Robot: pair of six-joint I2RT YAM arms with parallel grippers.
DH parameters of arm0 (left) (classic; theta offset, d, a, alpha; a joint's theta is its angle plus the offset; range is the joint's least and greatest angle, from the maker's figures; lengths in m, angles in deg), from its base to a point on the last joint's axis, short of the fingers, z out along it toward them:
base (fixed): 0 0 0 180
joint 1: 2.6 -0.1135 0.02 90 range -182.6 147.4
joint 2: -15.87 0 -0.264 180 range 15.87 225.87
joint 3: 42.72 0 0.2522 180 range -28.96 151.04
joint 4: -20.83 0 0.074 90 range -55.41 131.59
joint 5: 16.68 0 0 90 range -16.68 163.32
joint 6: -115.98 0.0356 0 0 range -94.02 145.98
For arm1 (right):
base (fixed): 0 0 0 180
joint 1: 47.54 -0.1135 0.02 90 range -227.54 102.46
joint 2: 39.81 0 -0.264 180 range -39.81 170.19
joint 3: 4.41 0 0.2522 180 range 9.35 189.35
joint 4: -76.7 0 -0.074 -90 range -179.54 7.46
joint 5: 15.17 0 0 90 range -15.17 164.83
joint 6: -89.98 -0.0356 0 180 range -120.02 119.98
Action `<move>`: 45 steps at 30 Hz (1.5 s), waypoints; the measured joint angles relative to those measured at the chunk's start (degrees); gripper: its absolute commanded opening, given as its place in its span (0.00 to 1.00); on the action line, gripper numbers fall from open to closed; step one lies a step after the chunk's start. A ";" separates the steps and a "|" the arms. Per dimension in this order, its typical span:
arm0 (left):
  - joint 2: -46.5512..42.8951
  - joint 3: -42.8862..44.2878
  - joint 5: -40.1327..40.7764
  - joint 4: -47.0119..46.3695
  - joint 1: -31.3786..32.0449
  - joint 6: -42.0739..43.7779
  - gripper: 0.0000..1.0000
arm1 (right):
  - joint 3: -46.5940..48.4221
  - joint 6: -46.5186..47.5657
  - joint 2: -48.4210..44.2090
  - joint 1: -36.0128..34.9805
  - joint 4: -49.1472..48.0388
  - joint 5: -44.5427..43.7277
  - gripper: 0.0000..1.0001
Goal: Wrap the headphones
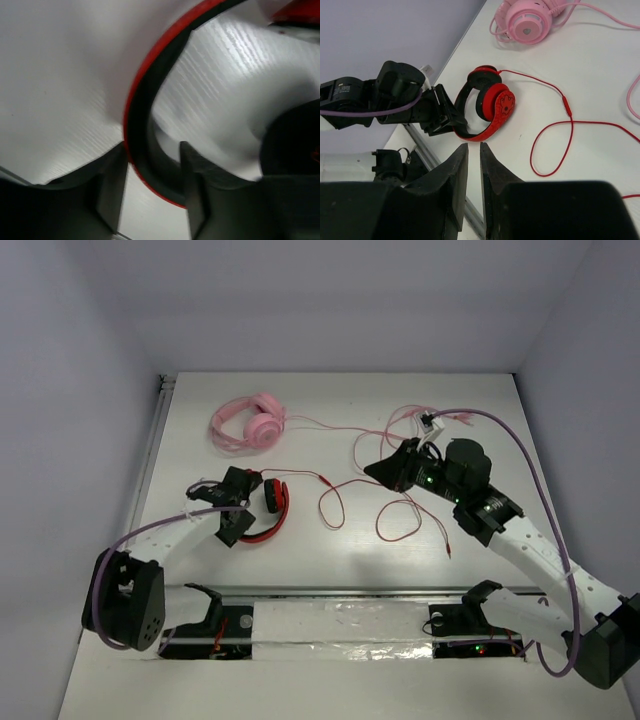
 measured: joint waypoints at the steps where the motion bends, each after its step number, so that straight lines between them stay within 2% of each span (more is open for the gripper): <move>1: 0.81 -0.15 -0.07 -0.48 0.00 0.42 0.31 | 0.00 0.04 0.13 0.00 0.00 -0.07 0.21; 3: 2.23 -0.26 0.20 -1.79 0.00 1.84 0.23 | 0.00 0.11 0.46 0.00 0.02 -0.50 0.21; 5: 3.41 -0.26 0.96 -3.54 0.00 4.46 0.22 | 0.00 0.13 0.66 0.00 0.09 -1.05 0.21; 8: 6.25 0.94 3.15 -6.32 0.02 10.21 0.03 | 0.02 0.13 1.14 0.00 0.09 -2.08 0.21; 10: 9.70 3.48 4.98 -7.67 -0.11 14.19 0.01 | 0.02 0.07 1.68 0.00 0.09 -2.86 0.21; 14: 16.15 8.52 7.02 -11.02 0.57 22.69 0.05 | 0.04 -1.07 3.30 0.00 -0.07 -5.42 0.23; 17: 18.10 10.25 7.89 -12.35 1.53 27.10 0.24 | 0.04 -2.91 4.57 0.00 -0.85 -7.43 0.40; 18: 18.62 10.40 8.07 -12.79 1.68 28.13 0.38 | 0.04 -3.52 4.87 0.00 -1.25 -7.96 0.44; 21: 20.11 10.34 7.39 -13.49 2.05 30.45 0.51 | 0.04 -4.63 5.42 0.00 -2.97 -8.81 0.51; 26: 20.26 10.29 5.49 -15.28 2.27 32.26 0.52 | 0.02 -4.98 5.75 0.00 -6.40 -9.46 0.58; 29: 20.26 10.12 4.52 -16.24 2.34 32.33 0.49 | -0.79 -4.85 5.51 0.00 -9.77 -9.35 0.59; 32: 19.69 9.11 3.58 -18.05 2.34 31.78 0.43 | -3.21 -5.05 4.44 0.00 -13.16 -8.85 0.51; 33: 19.30 8.41 3.28 -19.02 2.34 31.36 0.32 | -4.20 -5.22 3.91 0.00 -14.08 -8.48 0.33; 34: 18.82 7.63 3.10 -20.00 2.34 30.95 0.25 | -5.16 -5.46 3.30 0.00 -14.73 -8.24 0.20; 35: 18.38 7.02 2.91 -20.85 2.32 30.69 0.17 | -5.86 -5.90 2.78 0.00 -15.15 -7.98 0.11; 36: 18.18 6.67 2.86 -21.49 2.34 30.49 0.03 | -6.36 -6.29 2.32 0.00 -15.56 -7.82 0.04; 37: 18.10 6.54 2.95 -21.68 2.34 30.21 0.00 | -6.71 -6.75 1.90 0.00 -15.80 -7.67 0.01; 45: 16.11 6.78 -2.12 -22.47 2.36 30.51 0.00 | -6.91 -5.57 1.99 0.00 -16.17 -3.32 0.00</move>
